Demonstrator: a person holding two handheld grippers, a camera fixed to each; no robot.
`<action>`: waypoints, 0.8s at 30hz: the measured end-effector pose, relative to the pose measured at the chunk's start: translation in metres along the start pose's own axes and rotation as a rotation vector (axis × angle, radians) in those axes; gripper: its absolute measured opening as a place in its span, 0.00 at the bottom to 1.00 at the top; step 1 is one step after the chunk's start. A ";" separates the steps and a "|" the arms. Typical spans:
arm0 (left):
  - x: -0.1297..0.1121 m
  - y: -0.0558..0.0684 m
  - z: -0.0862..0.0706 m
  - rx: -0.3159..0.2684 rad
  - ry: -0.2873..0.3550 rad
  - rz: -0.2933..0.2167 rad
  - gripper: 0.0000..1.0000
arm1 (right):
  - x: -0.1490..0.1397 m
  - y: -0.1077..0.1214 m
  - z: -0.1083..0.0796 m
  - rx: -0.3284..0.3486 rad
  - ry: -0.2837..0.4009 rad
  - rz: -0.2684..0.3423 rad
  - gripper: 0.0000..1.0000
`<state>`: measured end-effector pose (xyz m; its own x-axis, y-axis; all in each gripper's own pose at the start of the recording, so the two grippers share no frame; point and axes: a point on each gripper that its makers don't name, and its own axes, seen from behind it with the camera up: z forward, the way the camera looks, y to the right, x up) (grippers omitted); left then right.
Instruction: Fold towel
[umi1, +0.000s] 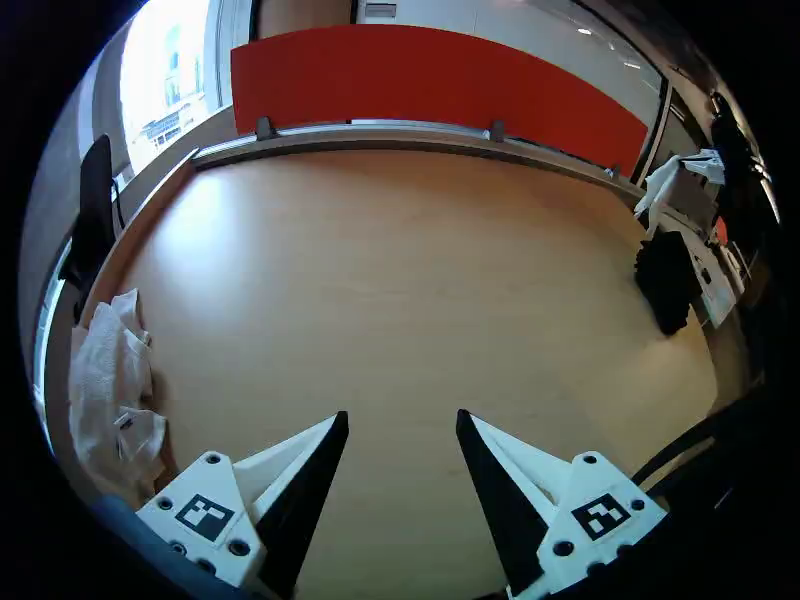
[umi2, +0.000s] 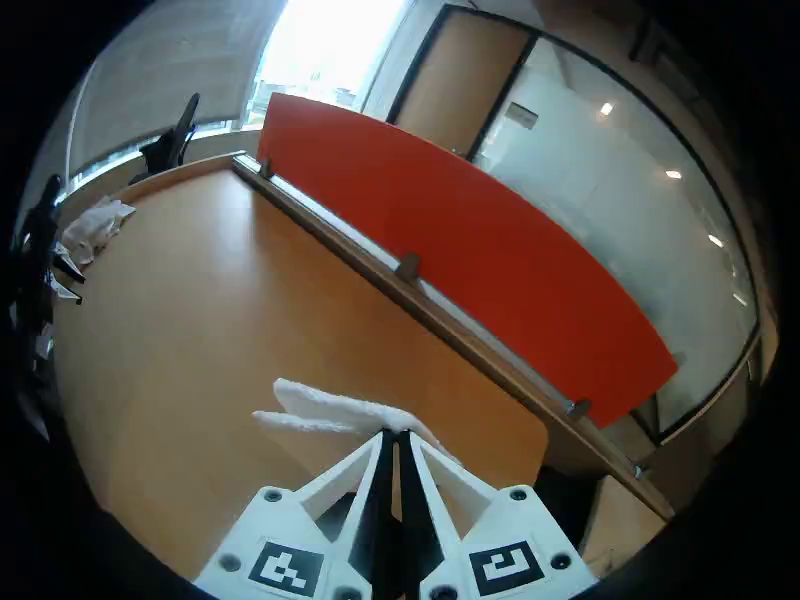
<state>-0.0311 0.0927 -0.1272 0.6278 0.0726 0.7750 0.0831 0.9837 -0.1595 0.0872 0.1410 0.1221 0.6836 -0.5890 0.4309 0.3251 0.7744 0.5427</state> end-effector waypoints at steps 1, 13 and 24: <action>0.000 0.001 0.000 0.000 -0.001 0.000 0.79 | -0.001 0.001 0.000 0.000 -0.001 0.002 0.04; 0.003 0.005 0.000 -0.001 -0.003 0.005 0.79 | -0.014 0.006 -0.002 -0.005 -0.016 0.011 0.04; 0.005 0.011 0.000 -0.014 -0.001 0.019 0.79 | -0.046 0.008 -0.023 -0.020 -0.042 0.048 0.04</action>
<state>-0.0272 0.1035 -0.1248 0.6286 0.0916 0.7723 0.0817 0.9798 -0.1827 0.0734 0.1797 0.0901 0.6705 -0.5601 0.4865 0.3062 0.8062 0.5062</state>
